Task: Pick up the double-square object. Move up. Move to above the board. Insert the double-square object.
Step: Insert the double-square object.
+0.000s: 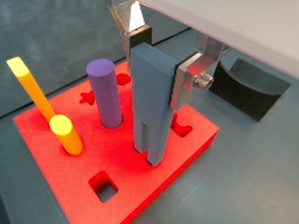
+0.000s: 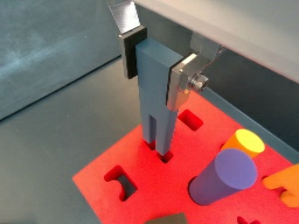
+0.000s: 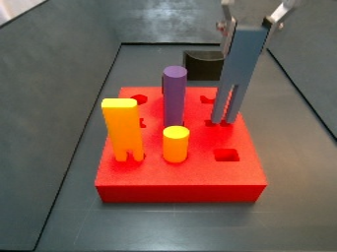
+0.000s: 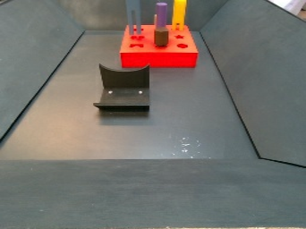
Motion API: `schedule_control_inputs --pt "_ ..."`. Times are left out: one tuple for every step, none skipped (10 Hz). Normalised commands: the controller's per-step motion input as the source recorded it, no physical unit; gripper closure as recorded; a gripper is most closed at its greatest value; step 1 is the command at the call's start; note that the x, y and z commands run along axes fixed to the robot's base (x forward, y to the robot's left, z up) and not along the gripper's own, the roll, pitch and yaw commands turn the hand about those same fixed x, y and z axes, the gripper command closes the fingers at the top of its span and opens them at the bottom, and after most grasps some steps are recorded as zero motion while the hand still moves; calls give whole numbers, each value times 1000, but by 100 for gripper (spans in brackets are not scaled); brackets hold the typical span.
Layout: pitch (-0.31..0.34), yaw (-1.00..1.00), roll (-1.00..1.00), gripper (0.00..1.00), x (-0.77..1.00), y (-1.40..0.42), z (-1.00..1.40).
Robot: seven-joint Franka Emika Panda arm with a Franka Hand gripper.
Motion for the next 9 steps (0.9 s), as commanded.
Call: schedule_control_inputs --pt "0 14 10 100 0 0 -326" --pt "0 57 29 100 -11 0 -311" --pt "0 111 51 100 -103 0 -306" --pt "0 129 53 100 -140 0 -317" --pt "0 154 64 100 -146 0 -274" --pt "0 151 59 100 -134 0 -289" --pt "0 126 41 100 -31 0 -334" --pt "0 0 0 100 131 0 -537" --pt "26 -43 0 100 231 0 -617"
